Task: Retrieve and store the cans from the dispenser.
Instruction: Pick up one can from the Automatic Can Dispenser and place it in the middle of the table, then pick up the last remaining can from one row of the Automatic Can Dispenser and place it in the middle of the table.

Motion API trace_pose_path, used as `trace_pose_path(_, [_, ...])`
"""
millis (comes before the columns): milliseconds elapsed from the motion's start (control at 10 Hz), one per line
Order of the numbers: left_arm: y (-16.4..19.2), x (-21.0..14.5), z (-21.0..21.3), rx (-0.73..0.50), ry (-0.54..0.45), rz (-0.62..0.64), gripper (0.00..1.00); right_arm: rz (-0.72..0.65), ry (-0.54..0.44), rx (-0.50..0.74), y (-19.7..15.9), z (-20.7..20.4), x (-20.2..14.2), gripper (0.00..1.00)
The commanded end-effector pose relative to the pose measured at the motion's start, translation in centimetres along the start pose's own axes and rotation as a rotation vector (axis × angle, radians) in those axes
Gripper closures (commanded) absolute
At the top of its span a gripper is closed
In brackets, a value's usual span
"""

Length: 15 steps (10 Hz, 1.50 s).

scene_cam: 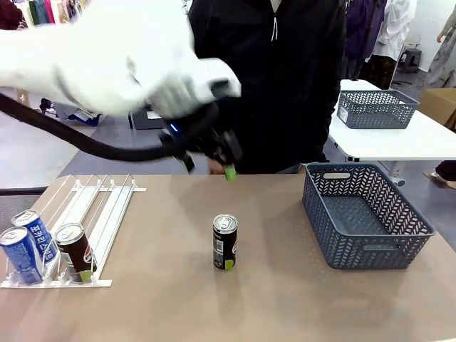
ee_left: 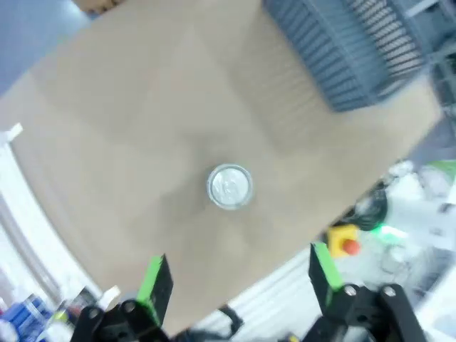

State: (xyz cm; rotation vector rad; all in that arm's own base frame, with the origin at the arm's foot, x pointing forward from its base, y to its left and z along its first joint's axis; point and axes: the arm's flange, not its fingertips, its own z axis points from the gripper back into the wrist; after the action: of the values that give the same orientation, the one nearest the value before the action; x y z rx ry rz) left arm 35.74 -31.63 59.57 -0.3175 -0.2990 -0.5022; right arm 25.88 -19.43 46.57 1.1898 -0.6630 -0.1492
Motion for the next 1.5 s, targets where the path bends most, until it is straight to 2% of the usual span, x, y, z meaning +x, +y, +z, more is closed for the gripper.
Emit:
trace_pose_path(0, [9.4,-4.0,5.3,-0.166,-0.006,0.09,0.0,0.005,-0.001,0.012,0.2,0.1,0.0,0.0])
trace_pose_path(100, [14.6,-6.9,8.5,-0.213,-0.019,0.183,0.0,0.005,-0.001,0.012,0.2,0.1,0.0,0.0])
trace_pose_path(300, [25.4,-15.6,14.5,-0.416,-0.163,0.304,0.0,0.005,-0.001,0.012,0.2,0.1,0.0,0.0])
trace_pose_path(400, [30.2,-20.3,16.0,-0.527,-0.237,0.35,0.0,0.005,-0.001,0.012,0.2,0.1,0.0,0.0])
trace_pose_path(500, [34.2,-24.8,16.0,-0.656,-0.346,0.425,0.0,0.005,-0.001,0.012,0.2,0.1,0.0,0.0])
trace_pose_path(600, [37.0,-29.4,14.8,-0.729,-0.422,0.519,0.0,0.005,-0.001,0.012,0.2,0.1,0.0,0.0])
trace_pose_path(700, [38.0,-32.3,13.4,-0.783,-0.487,0.543,0.0,0.005,-0.001,0.012,0.2,0.1,0.0,0.0])
trace_pose_path(800, [38.5,-33.7,12.2,-0.789,-0.484,0.568,0.0,0.005,-0.001,0.012,0.2,0.1,0.0,0.0])
trace_pose_path(900, [38.1,-33.7,11.8,-0.707,-0.378,0.633,0.0,0.005,-0.001,0.012,0.2,0.1,0.0,0.0])
trace_pose_path(1000, [38.8,-35.4,13.9,-0.757,-0.478,0.579,0.0,0.005,-0.001,0.012,0.2,0.1,0.0,0.0])
trace_pose_path(1400, [38.8,-35.4,13.9,-0.757,-0.478,0.579,0.0,0.005,-0.001,0.012,0.2,0.1,0.0,0.0])
